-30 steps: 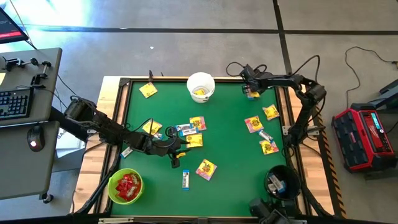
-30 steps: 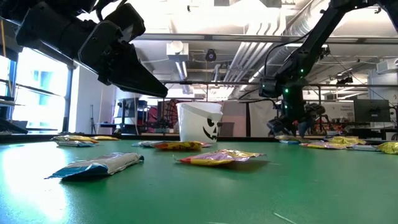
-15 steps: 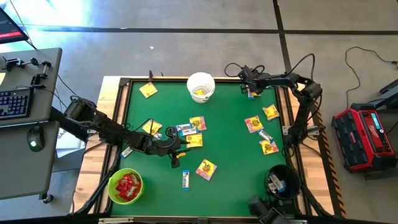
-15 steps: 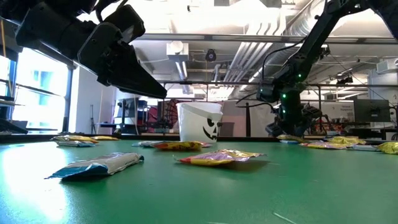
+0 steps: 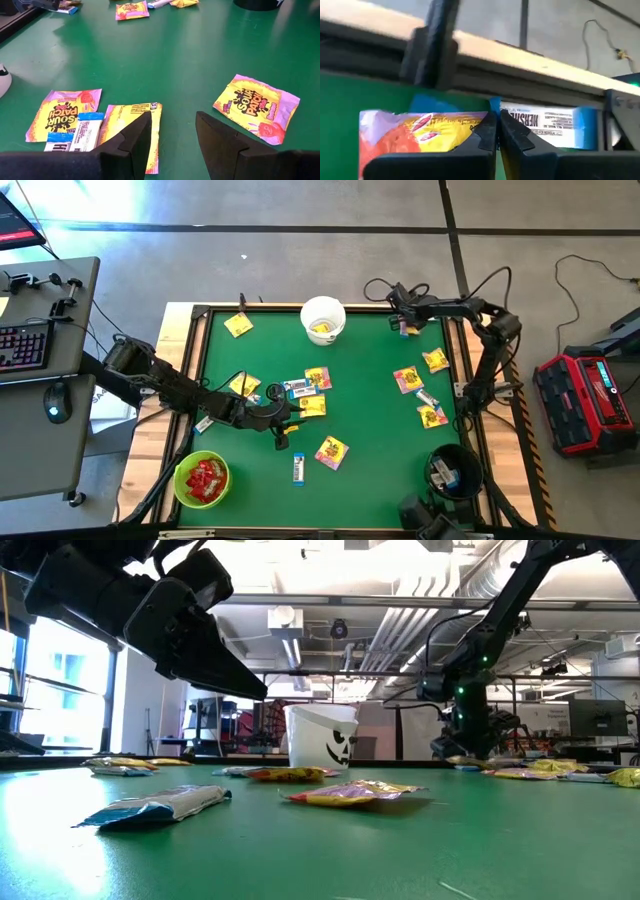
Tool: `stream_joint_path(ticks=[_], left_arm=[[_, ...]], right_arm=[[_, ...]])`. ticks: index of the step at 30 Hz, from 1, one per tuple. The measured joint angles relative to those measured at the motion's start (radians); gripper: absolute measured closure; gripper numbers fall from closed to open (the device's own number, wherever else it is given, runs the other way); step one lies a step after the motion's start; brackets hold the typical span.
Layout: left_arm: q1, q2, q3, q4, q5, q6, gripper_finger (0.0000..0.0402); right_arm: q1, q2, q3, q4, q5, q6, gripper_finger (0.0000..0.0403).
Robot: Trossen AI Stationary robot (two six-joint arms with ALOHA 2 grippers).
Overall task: Sort candy by brand, put in halloween buckets
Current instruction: Put the white candy into the black bucket
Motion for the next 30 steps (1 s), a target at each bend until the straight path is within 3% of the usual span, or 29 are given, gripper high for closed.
stream_joint_path(ticks=[5, 20, 30], left_arm=[[0.000, 0.000, 0.000, -0.002, 0.000, 0.000, 0.0255], [0.000, 0.000, 0.000, -0.004, 0.000, 0.006, 0.0255], [0.000, 0.000, 0.000, -0.003, 0.000, 0.006, 0.0255]], right_arm=[[0.021, -0.049, -0.006, -0.073, -0.068, -0.007, 0.0403], [0.090, -0.164, -0.004, -0.152, -0.112, -0.041, 0.0402], [0.043, -0.116, -0.003, -0.210, -0.073, 0.038, 0.0351]])
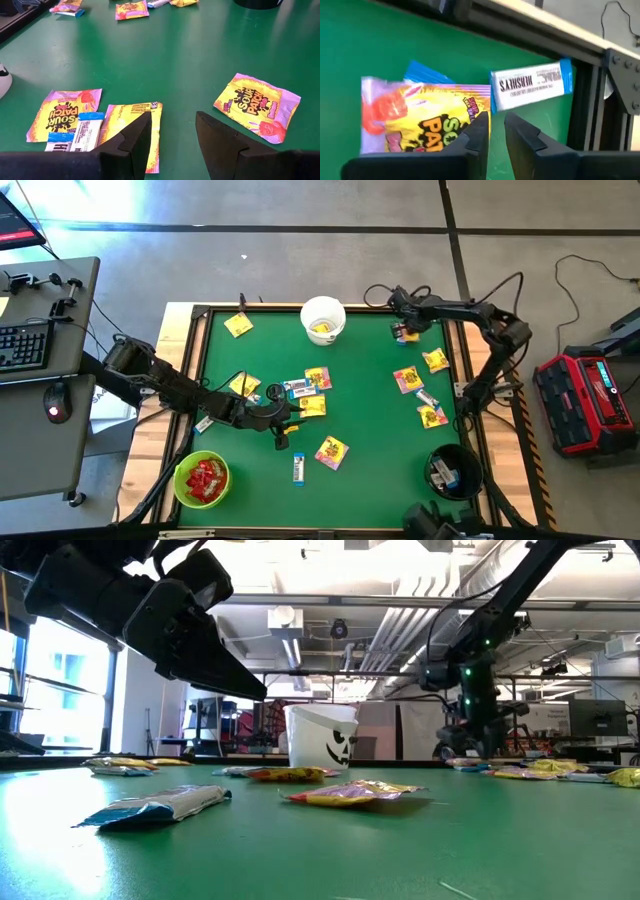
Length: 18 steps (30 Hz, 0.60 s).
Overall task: Sort candy by brand, put in halloween buckets
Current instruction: Put the white candy into the black bucket
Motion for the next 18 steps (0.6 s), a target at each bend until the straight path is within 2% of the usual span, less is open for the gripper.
stream_joint_path(ticks=[3, 8, 14, 18], left_arm=[[0.000, 0.000, 0.000, 0.000, 0.000, 0.000, 0.0255], [0.000, 0.000, 0.000, 0.000, 0.000, 0.001, 0.0255], [0.000, 0.000, 0.000, -0.003, 0.000, -0.006, 0.0255], [0.000, 0.000, 0.000, -0.003, 0.000, -0.007, 0.0255]], right_arm=[[-0.012, 0.022, 0.000, -0.018, -0.019, -0.002, 0.0364], [-0.016, 0.041, 0.001, 0.024, -0.133, -0.028, 0.0399], [0.016, 0.007, 0.002, 0.090, -0.159, -0.070, 0.0375], [0.024, 0.003, 0.002, 0.078, -0.052, -0.090, 0.0343]])
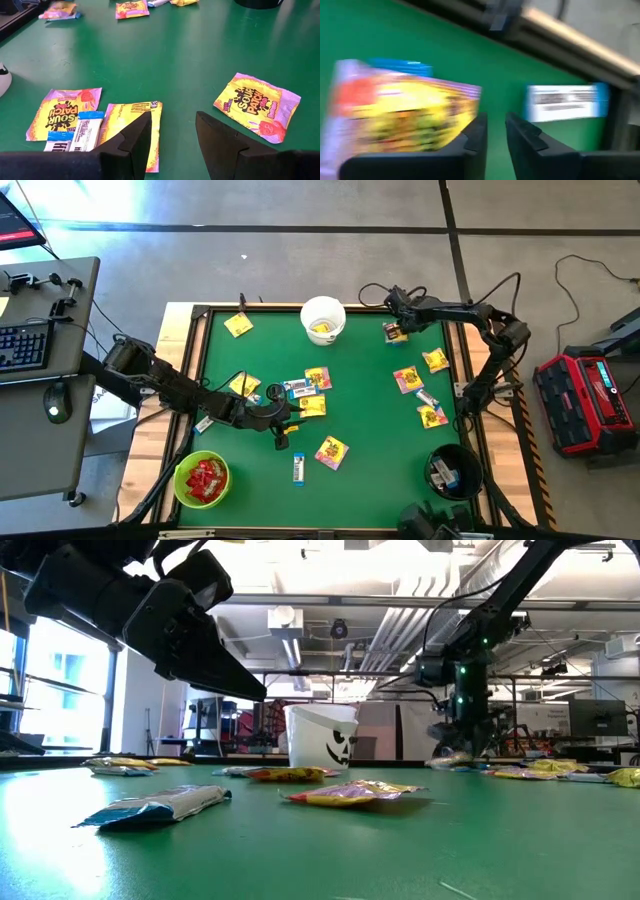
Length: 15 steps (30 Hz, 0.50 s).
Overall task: Sort candy by brand, put in halloween buckets
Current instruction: Put the white candy into the black bucket
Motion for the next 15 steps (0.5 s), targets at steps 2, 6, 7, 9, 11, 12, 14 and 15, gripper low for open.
stream_joint_path(ticks=[2, 6, 7, 9, 11, 12, 14, 15], left_arm=[[0.000, 0.000, 0.000, 0.000, 0.000, 0.000, 0.0255], [-0.002, 0.000, 0.000, 0.000, 0.001, -0.001, 0.0255], [-0.002, 0.000, 0.000, 0.000, 0.001, -0.001, 0.0255], [-0.002, 0.000, 0.000, -0.001, 0.001, -0.001, 0.0255], [-0.002, 0.000, 0.000, -0.001, 0.001, -0.001, 0.0255], [-0.002, 0.000, 0.000, -0.001, 0.001, -0.001, 0.0255], [-0.002, 0.000, 0.000, -0.001, 0.001, -0.001, 0.0255], [-0.002, 0.000, 0.000, -0.001, 0.001, -0.001, 0.0255]], right_arm=[[-0.005, 0.000, 0.000, -0.006, 0.061, -0.005, 0.0324], [-0.020, 0.001, 0.000, -0.007, 0.095, -0.025, 0.0292], [-0.023, 0.002, 0.000, -0.002, 0.095, -0.028, 0.0287], [-0.028, 0.008, 0.000, 0.007, 0.089, -0.036, 0.0281], [-0.029, 0.020, 0.000, 0.017, 0.078, -0.046, 0.0279], [-0.029, 0.029, 0.000, 0.020, 0.077, -0.052, 0.0279], [-0.029, 0.045, 0.000, 0.027, 0.077, -0.059, 0.0279], [-0.029, 0.054, 0.000, 0.030, 0.079, -0.059, 0.0279]])
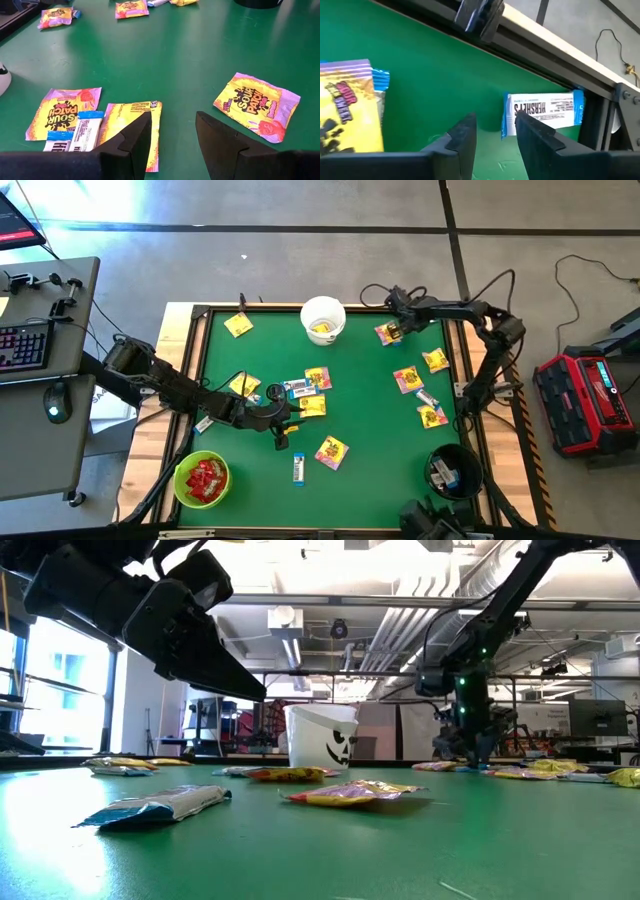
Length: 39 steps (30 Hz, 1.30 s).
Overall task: Sort candy by brand, put in halloween buckets
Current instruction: Put the white candy into the black bucket
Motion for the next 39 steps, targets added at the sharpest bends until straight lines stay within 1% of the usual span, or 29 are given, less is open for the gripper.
stream_joint_path(ticks=[3, 6, 8, 11, 13, 16, 19, 24, 30, 39], left_arm=[[0.000, 0.000, 0.000, 0.000, 0.001, 0.000, 0.0255], [0.000, 0.000, 0.000, 0.000, 0.001, 0.000, 0.0255], [0.000, 0.000, 0.000, 0.000, 0.001, 0.000, 0.0255], [0.000, 0.000, 0.000, 0.000, 0.001, 0.000, 0.0255], [0.000, 0.000, 0.000, 0.000, 0.002, 0.000, 0.0255], [0.000, 0.000, 0.000, 0.000, 0.003, 0.000, 0.0255], [0.000, 0.000, 0.000, 0.000, 0.003, 0.000, 0.0255], [0.000, 0.000, 0.000, 0.000, 0.003, 0.001, 0.0255], [0.000, 0.000, 0.000, 0.000, 0.003, 0.002, 0.0255], [0.000, 0.000, 0.000, 0.000, 0.002, 0.002, 0.0255]], right_arm=[[0.001, 0.017, 0.000, 0.003, 0.033, 0.008, 0.0281], [0.001, 0.020, 0.000, 0.012, 0.042, -0.002, 0.0298], [-0.001, 0.020, 0.000, 0.017, 0.046, -0.008, 0.0323], [-0.014, 0.020, 0.000, 0.016, 0.047, -0.011, 0.0378], [-0.024, 0.021, 0.000, 0.013, 0.041, -0.023, 0.0395], [-0.027, 0.021, 0.000, 0.011, 0.022, -0.029, 0.0391], [-0.018, 0.019, 0.001, -0.014, 0.008, -0.050, 0.0400], [0.009, -0.022, 0.001, -0.073, -0.003, -0.052, 0.0402], [0.053, -0.118, 0.001, -0.129, -0.012, -0.049, 0.0403], [0.172, -0.306, 0.001, -0.199, -0.089, -0.022, 0.0403]])
